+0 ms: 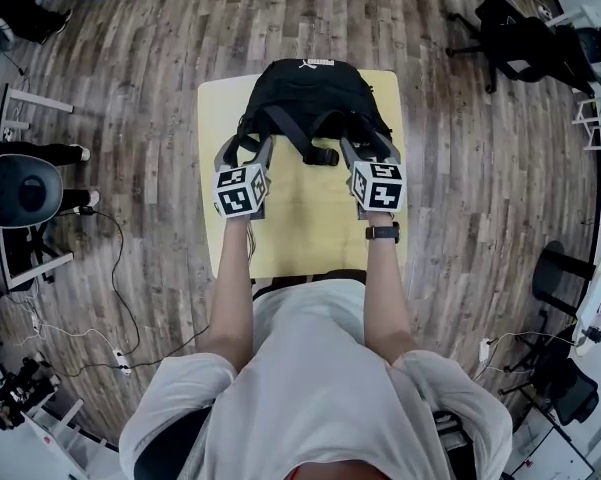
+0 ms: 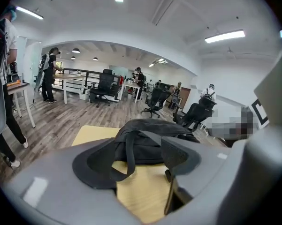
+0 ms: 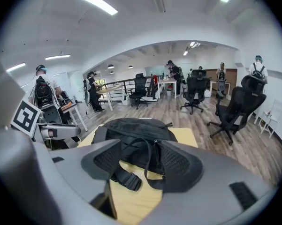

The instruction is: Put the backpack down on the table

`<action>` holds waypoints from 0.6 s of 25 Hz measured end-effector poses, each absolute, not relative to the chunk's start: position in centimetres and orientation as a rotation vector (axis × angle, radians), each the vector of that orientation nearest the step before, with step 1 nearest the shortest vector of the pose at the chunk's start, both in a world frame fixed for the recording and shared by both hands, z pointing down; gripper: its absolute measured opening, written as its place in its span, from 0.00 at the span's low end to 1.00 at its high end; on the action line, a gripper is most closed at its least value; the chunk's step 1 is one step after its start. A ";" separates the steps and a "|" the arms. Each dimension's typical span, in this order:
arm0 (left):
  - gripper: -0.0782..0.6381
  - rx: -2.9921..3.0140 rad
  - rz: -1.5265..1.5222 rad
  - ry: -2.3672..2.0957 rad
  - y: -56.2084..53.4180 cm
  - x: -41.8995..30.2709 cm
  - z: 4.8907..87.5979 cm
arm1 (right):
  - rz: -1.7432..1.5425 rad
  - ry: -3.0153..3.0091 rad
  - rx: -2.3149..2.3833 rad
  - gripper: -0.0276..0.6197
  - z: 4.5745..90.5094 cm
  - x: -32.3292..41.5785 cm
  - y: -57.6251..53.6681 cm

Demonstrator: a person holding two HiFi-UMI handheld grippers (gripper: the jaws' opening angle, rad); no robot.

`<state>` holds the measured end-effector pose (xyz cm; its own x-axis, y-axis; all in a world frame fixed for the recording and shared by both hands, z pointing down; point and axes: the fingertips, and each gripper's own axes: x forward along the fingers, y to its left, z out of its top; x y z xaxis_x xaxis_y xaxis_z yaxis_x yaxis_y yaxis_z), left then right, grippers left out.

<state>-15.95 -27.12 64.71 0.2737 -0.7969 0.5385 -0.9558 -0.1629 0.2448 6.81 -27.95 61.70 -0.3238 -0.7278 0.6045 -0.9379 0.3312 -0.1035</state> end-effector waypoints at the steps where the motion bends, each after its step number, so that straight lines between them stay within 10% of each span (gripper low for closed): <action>1: 0.55 2.029 0.369 -1.569 -26.8 -15.6 63.9 | 0.603 -2.159 1.466 0.45 60.9 6.6 -27.5; 15: 0.35 2.269 0.145 -1.644 -24.1 -13.7 50.9 | 0.276 -2.368 1.669 0.17 47.2 5.4 -24.4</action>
